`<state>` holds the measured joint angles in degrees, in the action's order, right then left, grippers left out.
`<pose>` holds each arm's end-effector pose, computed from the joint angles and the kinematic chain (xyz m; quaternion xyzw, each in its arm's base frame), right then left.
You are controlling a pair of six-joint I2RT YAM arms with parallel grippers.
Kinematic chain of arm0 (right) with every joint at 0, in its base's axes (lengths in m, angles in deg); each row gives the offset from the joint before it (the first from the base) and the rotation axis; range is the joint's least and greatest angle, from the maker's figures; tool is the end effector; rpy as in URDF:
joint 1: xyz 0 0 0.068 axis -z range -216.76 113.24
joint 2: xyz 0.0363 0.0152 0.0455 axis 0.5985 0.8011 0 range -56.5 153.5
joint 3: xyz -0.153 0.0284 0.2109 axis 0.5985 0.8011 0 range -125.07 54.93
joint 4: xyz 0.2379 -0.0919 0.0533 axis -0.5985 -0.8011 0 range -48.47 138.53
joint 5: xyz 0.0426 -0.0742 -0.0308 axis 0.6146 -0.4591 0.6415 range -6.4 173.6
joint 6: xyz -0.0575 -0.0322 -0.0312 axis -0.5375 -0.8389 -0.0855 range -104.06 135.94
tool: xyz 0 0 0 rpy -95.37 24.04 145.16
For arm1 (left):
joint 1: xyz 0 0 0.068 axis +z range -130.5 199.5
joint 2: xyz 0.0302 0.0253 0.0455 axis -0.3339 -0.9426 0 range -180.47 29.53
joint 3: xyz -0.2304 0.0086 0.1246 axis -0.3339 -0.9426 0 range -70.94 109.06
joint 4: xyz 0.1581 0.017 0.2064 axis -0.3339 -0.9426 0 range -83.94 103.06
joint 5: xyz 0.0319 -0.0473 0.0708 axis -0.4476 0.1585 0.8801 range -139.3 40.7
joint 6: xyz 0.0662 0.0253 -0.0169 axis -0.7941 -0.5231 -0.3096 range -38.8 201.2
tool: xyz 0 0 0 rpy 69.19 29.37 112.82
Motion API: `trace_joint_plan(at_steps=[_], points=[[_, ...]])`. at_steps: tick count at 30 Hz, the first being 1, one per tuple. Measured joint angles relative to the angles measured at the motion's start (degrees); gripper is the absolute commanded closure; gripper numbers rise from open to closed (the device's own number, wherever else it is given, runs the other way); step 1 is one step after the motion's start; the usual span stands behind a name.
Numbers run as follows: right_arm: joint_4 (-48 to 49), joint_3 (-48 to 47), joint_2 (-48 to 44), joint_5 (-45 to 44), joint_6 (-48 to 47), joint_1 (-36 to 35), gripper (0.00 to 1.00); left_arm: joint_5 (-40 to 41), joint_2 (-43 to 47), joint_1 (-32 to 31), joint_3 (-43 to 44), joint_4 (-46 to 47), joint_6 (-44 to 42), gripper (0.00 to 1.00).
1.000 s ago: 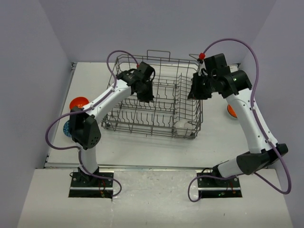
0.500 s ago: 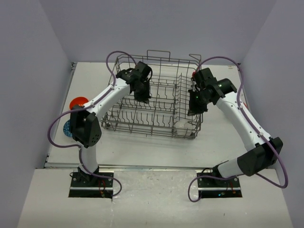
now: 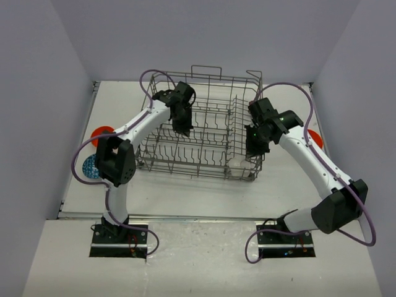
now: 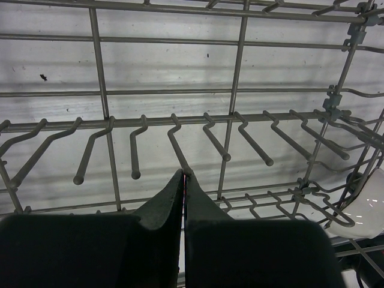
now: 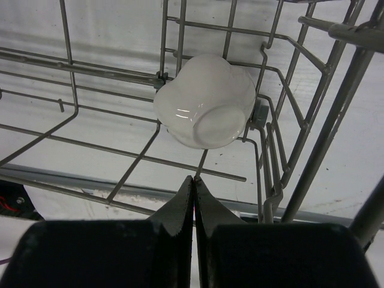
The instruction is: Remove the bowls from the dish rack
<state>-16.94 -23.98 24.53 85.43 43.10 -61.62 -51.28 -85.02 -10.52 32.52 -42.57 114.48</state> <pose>0.2514 0.1185 0.2898 0.0165 0.9807 0.0992 0.1678 0.3706 -0.2166 0.2319 -0.0243 0.9790 -0.1202 0.1628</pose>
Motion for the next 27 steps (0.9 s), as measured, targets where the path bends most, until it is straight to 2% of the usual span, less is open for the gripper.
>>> trace_joint_plan(at_steps=[7,18,27], points=[[-2.43,-2.91,2.84,-2.6,-0.07,-0.61,1.0,-0.22,0.0,0.0,0.0,0.04,-0.13,1.0],[-4.92,-18.01,12.44,-6.71,-0.72,-0.61,1.0,-0.22,0.0,0.02,-2.01,0.24,-0.13,1.0],[-5.42,-15.87,13.33,-6.67,-0.76,-2.47,1.0,-0.26,-0.04,0.02,-2.08,0.26,-0.13,1.0]])
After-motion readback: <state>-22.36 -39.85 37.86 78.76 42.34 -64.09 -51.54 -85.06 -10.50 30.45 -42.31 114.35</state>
